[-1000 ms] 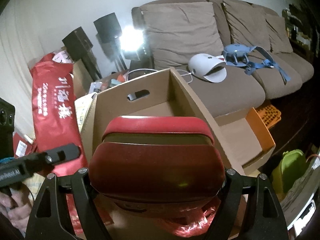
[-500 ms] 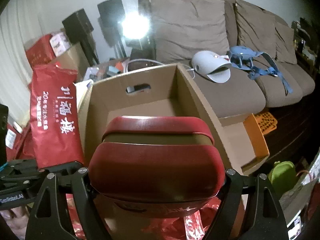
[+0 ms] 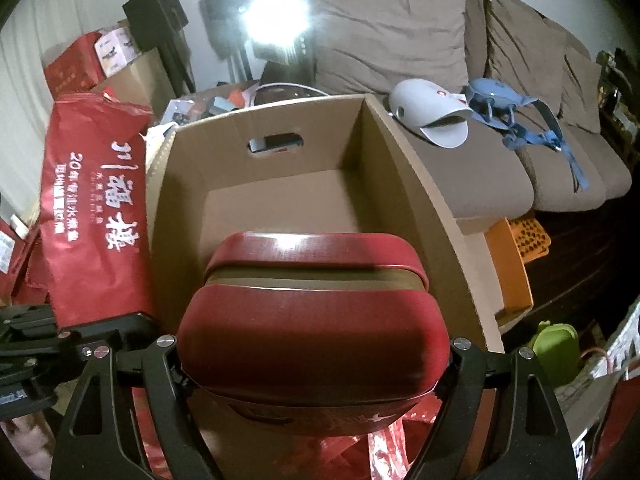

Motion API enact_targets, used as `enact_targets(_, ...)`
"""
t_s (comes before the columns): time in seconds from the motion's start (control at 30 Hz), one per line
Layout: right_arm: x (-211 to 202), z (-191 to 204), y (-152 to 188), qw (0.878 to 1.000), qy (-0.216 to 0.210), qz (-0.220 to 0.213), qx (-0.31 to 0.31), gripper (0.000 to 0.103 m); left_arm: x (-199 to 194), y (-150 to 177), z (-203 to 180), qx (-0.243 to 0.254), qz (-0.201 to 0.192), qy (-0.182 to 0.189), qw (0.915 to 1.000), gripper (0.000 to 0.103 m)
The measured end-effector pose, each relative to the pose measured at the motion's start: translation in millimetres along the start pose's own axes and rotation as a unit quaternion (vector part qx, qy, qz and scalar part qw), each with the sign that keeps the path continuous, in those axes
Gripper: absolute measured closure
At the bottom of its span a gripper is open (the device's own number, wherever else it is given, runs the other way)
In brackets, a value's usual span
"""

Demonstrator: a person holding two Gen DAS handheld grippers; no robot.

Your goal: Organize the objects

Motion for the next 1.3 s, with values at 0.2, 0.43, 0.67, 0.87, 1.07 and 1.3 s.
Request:
enact_targets(0.2, 8.7, -3.8, -1.1, 1.000, -0.006, 0.014, 0.014, 0.020, -2.7, -6.8, -2.8, -0.004, -0.002, 0.011, 0.9999, 0.096)
enact_targets(0.43, 9.8, -6.2, -10.0, 1.000, -0.016, 0.010, 0.013, 0.020, 3.5, -10.0, 2.0, -0.033, -0.006, 0.028, 0.9990, 0.096)
enact_targets(0.67, 4.7, -10.6, -12.2, 1.000, -0.015, 0.005, 0.013, 0.020, 4.6, -13.0, 9.3, -0.021, -0.015, 0.025, 0.9994, 0.097)
enact_targets(0.87, 4.9, -11.9, -12.9, 0.999, -0.025, 0.001, 0.025, 0.020, -7.6, -25.7, -4.2, 0.018, -0.045, 0.027, 0.9984, 0.097)
enact_targets(1.07, -7.6, -11.4, -19.4, 0.999, -0.029, -0.023, 0.031, 0.020, -13.2, -28.4, -4.8, 0.012, -0.057, 0.067, 0.9961, 0.097)
enact_targets(1.3, -2.8, -4.8, -21.2, 0.999, -0.027, -0.015, 0.020, 0.020, -3.8, -18.1, 0.4, -0.013, -0.046, 0.037, 0.9982, 0.097)
Point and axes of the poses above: each gripper's, at about its wrist camera, not at the fingertips, and x roughly the way its jaws point, z to its left, y to its underside, the point moved 3 cm from there along x, roughly the way its jaws point, and after that the axes turned 3 degrees about z, right-handed, at the moved point
